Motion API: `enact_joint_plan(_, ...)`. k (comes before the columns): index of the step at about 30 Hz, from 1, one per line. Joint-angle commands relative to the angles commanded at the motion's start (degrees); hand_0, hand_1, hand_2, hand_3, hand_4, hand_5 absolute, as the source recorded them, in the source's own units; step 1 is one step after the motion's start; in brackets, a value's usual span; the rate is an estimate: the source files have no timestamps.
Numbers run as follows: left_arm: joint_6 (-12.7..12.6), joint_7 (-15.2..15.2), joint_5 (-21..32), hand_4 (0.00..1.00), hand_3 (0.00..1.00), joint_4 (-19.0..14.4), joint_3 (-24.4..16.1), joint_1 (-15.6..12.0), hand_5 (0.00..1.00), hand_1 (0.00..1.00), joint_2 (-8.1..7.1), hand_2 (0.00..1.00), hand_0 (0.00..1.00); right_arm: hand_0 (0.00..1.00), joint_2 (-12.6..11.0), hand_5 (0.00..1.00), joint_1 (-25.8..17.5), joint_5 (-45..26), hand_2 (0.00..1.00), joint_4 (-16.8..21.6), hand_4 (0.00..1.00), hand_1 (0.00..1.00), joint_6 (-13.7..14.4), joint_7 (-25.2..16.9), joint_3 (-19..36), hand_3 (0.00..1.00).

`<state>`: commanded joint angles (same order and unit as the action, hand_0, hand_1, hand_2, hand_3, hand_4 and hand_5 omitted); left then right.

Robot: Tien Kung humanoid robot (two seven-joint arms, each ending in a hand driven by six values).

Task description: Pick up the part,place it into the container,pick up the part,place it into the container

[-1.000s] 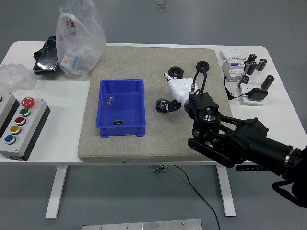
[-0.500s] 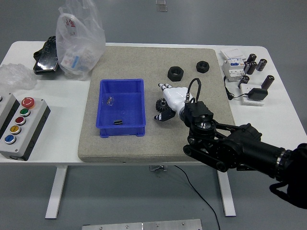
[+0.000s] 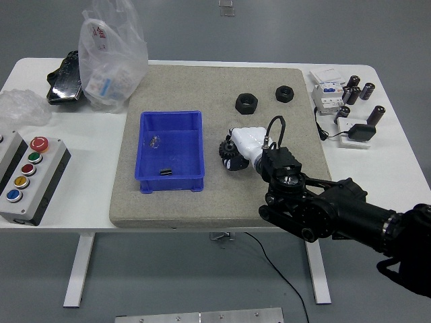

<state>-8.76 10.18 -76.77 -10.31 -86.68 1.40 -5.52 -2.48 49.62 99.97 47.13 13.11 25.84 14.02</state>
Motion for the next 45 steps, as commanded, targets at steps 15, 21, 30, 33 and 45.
enact_joint_plan(15,0.0,-0.2,0.0,0.729,0.626,0.0,-0.3,-0.4,0.344,0.572,0.11,0.561,0.643,0.218,-4.8,0.054,-0.7,8.3,0.365,14.1,0.263,0.445,2.8,1.1,6.7,0.410)
enact_joint_plan(21,0.1,-0.1,-0.1,0.729,0.627,0.0,-0.2,-0.4,0.343,0.572,0.09,0.561,0.643,0.233,-4.3,0.052,-0.6,11.7,0.354,22.0,0.255,0.440,4.2,0.5,4.6,0.402)
enact_joint_plan(30,0.1,0.1,-0.1,0.730,0.628,0.0,-0.2,-0.4,0.347,0.572,0.06,0.561,0.643,0.308,-2.9,0.203,-0.7,12.3,0.614,26.4,0.167,0.585,4.3,0.0,0.1,0.603)
enact_joint_plan(33,0.1,0.2,-0.4,0.730,0.628,0.0,-0.4,-0.5,0.347,0.572,0.03,0.561,0.643,0.308,-2.8,0.203,-0.6,12.9,0.614,26.5,0.167,0.585,3.9,0.5,0.0,0.603)
enact_joint_plan(45,0.1,0.1,-0.4,0.730,0.627,0.0,-0.5,-0.4,0.348,0.572,0.06,0.561,0.643,0.335,-3.0,0.221,-0.7,13.5,0.811,25.4,0.421,0.689,2.9,1.8,0.2,0.754)
